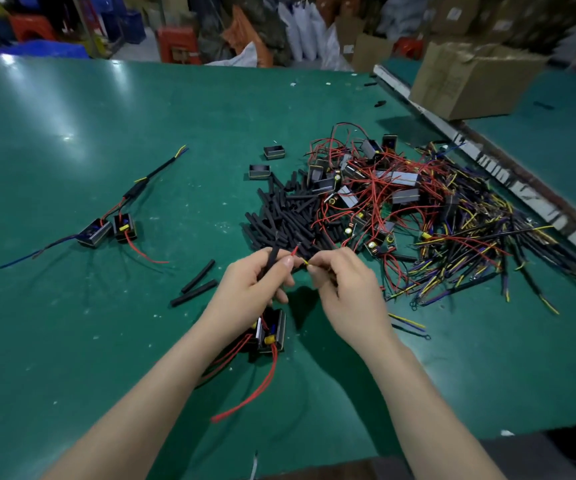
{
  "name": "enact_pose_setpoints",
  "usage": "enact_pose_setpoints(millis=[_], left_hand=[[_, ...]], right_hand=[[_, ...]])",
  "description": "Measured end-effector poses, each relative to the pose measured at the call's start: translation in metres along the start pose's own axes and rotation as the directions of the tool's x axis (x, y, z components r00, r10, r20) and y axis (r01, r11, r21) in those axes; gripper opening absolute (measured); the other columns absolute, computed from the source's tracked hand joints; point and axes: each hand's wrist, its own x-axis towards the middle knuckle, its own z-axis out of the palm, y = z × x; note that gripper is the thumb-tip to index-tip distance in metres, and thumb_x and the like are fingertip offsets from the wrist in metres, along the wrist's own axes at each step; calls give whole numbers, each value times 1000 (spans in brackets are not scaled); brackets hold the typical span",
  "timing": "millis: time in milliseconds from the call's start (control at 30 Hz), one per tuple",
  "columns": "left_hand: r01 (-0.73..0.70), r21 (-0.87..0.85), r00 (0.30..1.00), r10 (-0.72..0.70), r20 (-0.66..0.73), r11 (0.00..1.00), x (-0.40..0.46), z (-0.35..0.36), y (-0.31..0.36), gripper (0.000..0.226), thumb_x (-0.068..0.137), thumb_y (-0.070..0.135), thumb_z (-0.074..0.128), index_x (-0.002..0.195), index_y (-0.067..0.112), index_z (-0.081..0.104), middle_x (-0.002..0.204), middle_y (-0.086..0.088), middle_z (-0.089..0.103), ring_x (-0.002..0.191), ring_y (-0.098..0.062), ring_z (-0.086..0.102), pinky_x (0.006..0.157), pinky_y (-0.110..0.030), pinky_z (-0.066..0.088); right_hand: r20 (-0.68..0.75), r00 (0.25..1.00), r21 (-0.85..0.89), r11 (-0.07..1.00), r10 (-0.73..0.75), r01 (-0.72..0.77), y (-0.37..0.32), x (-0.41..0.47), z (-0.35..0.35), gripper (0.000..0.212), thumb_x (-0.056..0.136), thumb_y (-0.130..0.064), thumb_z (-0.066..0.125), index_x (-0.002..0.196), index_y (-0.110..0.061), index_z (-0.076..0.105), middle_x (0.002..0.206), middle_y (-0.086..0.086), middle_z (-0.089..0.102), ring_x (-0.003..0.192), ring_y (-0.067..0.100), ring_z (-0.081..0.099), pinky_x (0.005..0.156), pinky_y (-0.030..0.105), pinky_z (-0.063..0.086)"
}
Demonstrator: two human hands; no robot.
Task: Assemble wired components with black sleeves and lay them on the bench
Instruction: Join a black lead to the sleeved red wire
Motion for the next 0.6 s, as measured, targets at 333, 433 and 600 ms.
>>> enact_pose_setpoints(millis=[333,433,600], left_hand=[[-33,27,999,33,7,999,-14,-5,-2,16,97,24,52,95,29,67,65,11,63,52,-5,57,49,-15,43],[-34,28,999,34,8,999,-16,-5,-2,16,96,24,52,96,26,68,63,11,62,52,-4,56,49,-15,43],[-52,55,998,50,40,997,-17,-6,-3,15,95,24,54,96,30,68,63,11,63,52,-2,55,50,-13,42]], right_hand=[[-35,997,-136,988,67,-71,4,-6,2,17,97,-27,53,102,-15,64,106,0,60,103,25,48,84,38,36],[-65,996,-35,998,54,-57,3,-6,2,20,97,-29,53,105,-16,64,106,-1,60,104,23,49,87,38,37],[-34,997,300,952,74,-60,-8,-6,5,15,94,-31,57,104,-24,66,94,-16,60,95,8,53,76,19,38]])
